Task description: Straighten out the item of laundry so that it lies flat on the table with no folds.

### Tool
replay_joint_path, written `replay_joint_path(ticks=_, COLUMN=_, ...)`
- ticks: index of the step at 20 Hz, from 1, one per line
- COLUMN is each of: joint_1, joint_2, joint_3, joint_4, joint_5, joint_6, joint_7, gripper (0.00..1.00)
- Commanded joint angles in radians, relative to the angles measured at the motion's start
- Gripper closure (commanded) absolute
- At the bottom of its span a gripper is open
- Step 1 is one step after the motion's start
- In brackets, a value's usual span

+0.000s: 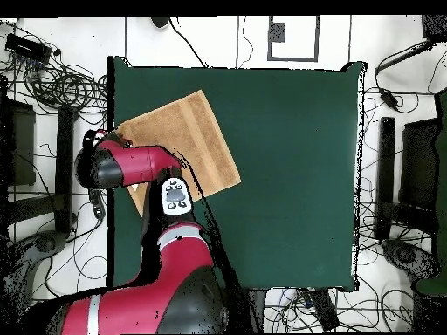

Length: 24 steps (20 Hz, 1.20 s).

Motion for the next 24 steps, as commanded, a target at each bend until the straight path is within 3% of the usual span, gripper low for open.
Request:
replay_joint_path(ticks=1, joint_1=0.070, joint_2=0.000, joint_3=0.020, joint_4=0.033, joint_5=0.085, joint_6=0.216, joint_7=0.150, gripper=0.00)
replay_joint_path(ticks=8, joint_1=0.114, joint_2=0.013, joint_3=-0.062, joint_4=-0.025, joint_5=0.107, joint_6=0.206, joint_7=0.175, gripper=0.00)
replay_joint_path(ticks=15, joint_1=0.121, joint_2=0.004, joint_3=-0.087, joint_4=-0.003, joint_5=0.101, joint_6=0.183, joint_7=0.156, gripper=0.00)
replay_joint_path(ticks=18, joint_1=0.113, joint_2=-0.081, joint_3=-0.170, joint_4=0.142, joint_5=0.050, joint_6=0.162, joint_7=0.155, gripper=0.00)
replay_joint_path(ticks=24, joint_1=0.036, joint_2=-0.156, joint_3=-0.162, joint_4=0.318, joint_5=-0.029, joint_6=0.085, joint_7=0.094, gripper=0.00)
